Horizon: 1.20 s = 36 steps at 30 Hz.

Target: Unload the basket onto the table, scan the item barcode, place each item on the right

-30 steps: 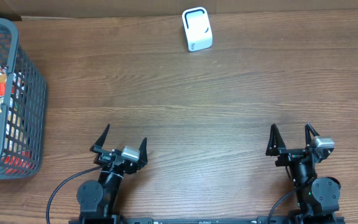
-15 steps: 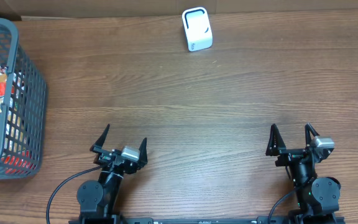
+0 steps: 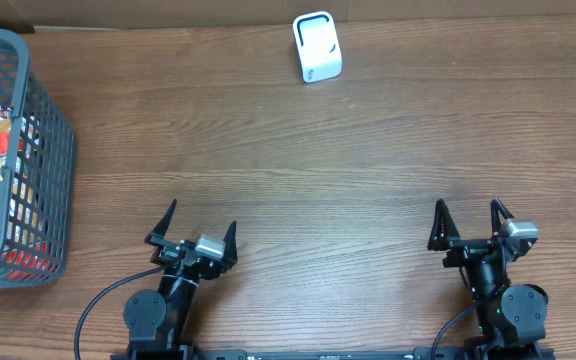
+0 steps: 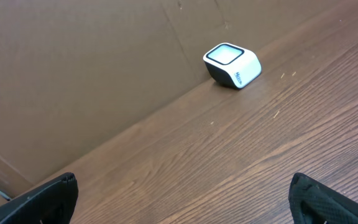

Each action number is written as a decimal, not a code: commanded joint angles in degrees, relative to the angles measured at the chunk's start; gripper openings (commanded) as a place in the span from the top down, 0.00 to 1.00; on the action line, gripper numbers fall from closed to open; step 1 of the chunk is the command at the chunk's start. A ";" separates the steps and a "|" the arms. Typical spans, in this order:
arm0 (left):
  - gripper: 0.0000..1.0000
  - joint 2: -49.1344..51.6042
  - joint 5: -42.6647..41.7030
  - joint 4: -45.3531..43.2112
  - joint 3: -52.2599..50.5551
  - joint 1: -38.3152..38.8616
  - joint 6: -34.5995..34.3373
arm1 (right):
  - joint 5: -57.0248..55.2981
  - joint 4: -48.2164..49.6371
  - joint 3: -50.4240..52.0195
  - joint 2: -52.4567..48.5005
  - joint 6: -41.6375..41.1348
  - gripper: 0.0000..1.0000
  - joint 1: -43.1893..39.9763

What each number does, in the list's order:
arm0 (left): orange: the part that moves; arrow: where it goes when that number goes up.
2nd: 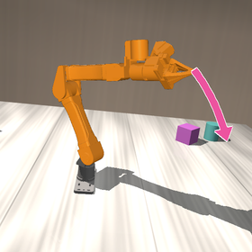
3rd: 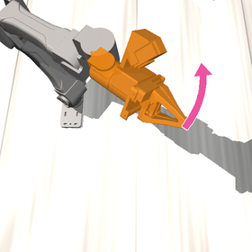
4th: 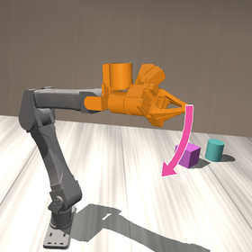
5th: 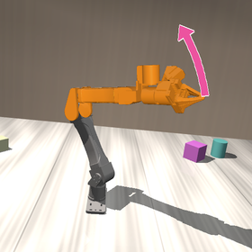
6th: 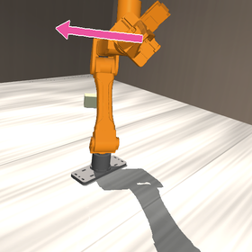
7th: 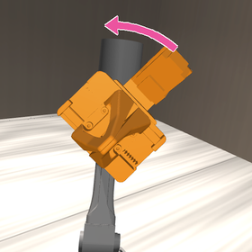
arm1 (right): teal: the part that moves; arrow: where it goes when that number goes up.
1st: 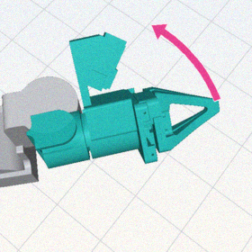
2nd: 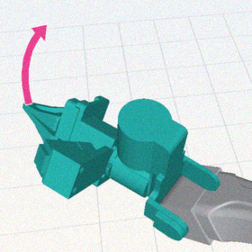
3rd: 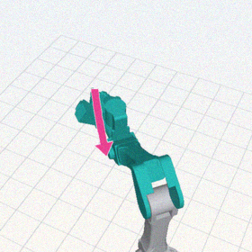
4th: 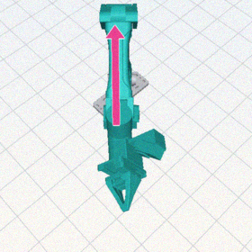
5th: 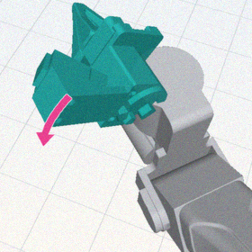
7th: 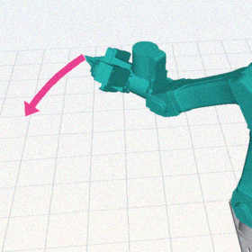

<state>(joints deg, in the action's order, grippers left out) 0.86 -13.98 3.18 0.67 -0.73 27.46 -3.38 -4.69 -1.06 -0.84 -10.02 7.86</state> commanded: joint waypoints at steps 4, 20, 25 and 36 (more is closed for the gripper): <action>0.00 -0.61 -0.48 -0.20 -0.37 0.33 0.83 | -0.42 0.26 0.59 0.66 0.48 0.00 -0.26; 0.01 -0.61 -0.50 -0.22 -0.37 0.33 0.83 | -0.42 0.26 0.59 0.66 0.48 0.00 -0.26; 0.00 -0.61 -0.48 -0.22 -0.37 0.33 0.83 | -0.42 0.26 0.59 0.66 0.48 0.00 -0.26; 0.00 -0.61 2.60 -0.02 -0.37 0.33 0.85 | -0.42 0.26 0.59 0.66 0.48 0.00 -0.26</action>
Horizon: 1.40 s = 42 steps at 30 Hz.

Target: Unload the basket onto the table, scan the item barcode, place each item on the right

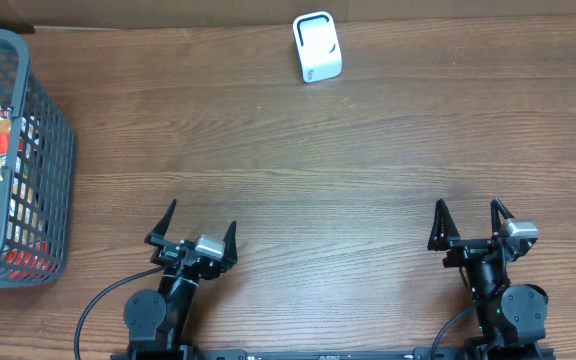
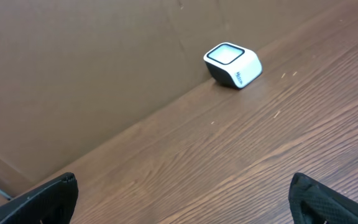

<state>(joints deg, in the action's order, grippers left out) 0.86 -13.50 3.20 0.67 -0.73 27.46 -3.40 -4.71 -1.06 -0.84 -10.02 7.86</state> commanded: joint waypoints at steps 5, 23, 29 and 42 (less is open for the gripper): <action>0.00 -0.61 1.86 -0.07 -0.37 0.33 0.83 | -0.39 0.28 0.59 0.66 0.48 0.00 -0.26; 0.00 -0.61 1.18 -0.07 -0.37 0.35 -1.81 | -0.39 0.28 0.59 0.66 0.48 0.00 -0.26; 0.01 -0.61 4.11 -0.04 -0.37 0.33 -12.48 | -0.39 0.28 0.59 0.66 0.48 0.00 -0.26; 0.01 -0.61 8.15 -0.55 -0.11 0.33 -36.63 | -0.37 0.31 0.59 0.66 0.46 0.00 -0.26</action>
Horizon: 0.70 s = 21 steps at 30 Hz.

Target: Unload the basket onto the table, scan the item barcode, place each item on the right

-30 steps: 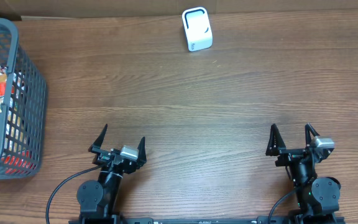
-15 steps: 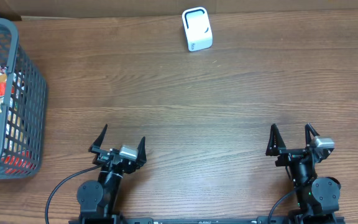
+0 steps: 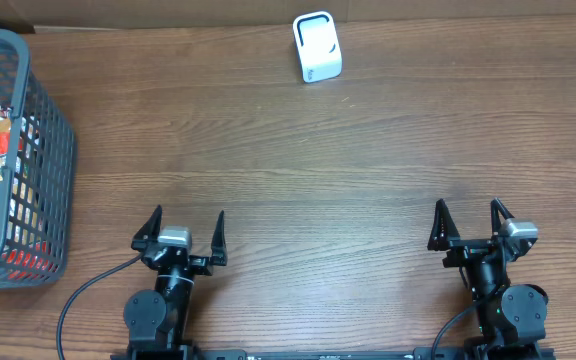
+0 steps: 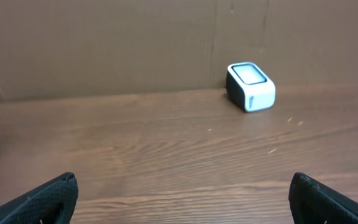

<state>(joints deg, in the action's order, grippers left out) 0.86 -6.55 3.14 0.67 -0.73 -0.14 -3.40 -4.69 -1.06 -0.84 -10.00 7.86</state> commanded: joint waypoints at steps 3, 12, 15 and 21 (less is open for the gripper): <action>0.00 -0.61 1.18 -0.44 0.61 0.33 -9.33 | -0.37 0.31 0.59 0.66 0.37 0.00 -0.26; 0.00 -0.59 1.22 3.37 5.22 0.31 -9.31 | 1.07 0.26 -0.22 0.66 -2.43 0.00 -0.26; 0.00 -0.59 1.25 5.35 6.93 0.31 -9.29 | 1.66 0.22 -1.29 0.66 -2.40 0.00 -0.26; 0.00 0.35 2.51 9.60 10.62 0.31 -9.29 | 5.38 -2.03 -3.74 0.66 -2.45 0.00 -0.26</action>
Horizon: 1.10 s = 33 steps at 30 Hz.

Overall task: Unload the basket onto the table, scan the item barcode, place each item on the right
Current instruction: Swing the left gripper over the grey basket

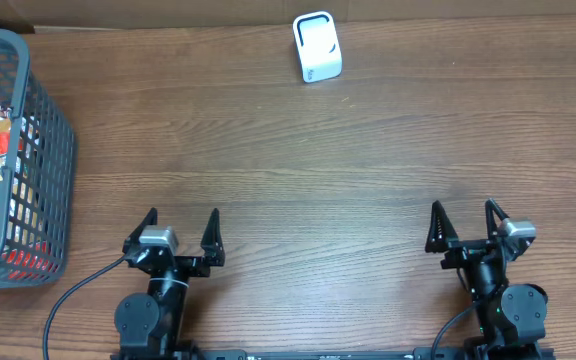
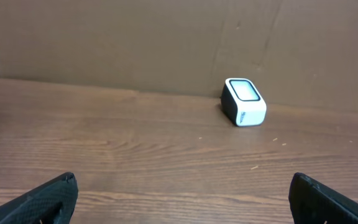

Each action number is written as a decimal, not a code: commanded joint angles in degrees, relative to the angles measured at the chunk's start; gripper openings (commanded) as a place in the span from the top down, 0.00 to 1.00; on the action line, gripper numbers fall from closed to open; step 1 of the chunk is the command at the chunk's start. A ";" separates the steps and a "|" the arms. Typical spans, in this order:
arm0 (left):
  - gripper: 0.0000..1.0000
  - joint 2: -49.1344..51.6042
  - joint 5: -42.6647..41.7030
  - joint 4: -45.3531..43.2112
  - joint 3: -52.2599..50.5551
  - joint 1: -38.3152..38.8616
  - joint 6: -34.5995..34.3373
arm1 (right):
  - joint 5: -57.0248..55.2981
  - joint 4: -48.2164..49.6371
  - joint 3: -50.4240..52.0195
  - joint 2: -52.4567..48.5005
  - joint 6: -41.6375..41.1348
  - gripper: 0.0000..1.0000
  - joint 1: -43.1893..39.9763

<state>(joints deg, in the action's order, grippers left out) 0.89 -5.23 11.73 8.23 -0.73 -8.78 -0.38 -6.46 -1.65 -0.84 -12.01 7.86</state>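
The white barcode scanner (image 1: 318, 47) with a dark window stands at the far edge of the wooden table, also visible from the left wrist (image 2: 243, 101). Packaged items lie in the grey basket (image 1: 60, 150) at the left edge. My left gripper (image 1: 178, 229) rests open at the near left, its fingertips (image 2: 42, 199) spread wide over bare wood. My right gripper (image 1: 462, 220) stands open at the near right, holding nothing.
A brown cardboard wall (image 2: 135, 43) runs behind the scanner along the far table edge. The basket's tall mesh wall stands left of my left arm.
My left gripper has swung a little further left and now points slightly left of straight ahead; the scanner sits lower and more central in its wrist view. The right gripper has barely shifted.
Both grippers rested open at the near edge, the left one angled to the right, unchanged across the first two moments. Then the left gripper had turned leftward to face the far wall. Now it is turned a bit more. The scanner and basket stayed put.
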 commanded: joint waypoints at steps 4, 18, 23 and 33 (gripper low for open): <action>0.00 3.41 1.11 1.53 4.85 0.31 -0.68 | 2.64 -2.51 -5.29 0.55 -0.39 0.00 -0.26; 0.00 31.76 -4.81 9.01 28.85 0.31 2.36 | 5.25 -10.21 -20.06 -7.41 -0.35 0.00 -0.26; 0.00 47.30 -6.82 25.70 51.28 0.26 7.34 | 6.43 -18.64 -32.59 -18.91 -0.31 0.00 -0.26; 0.00 81.11 -16.35 68.50 104.61 0.28 8.81 | 10.14 -46.82 -68.13 -50.21 0.33 0.00 -0.26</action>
<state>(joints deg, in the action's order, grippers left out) 76.05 -15.79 75.75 103.31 -0.73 -1.37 8.75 -49.60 -61.49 -44.84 -11.99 7.86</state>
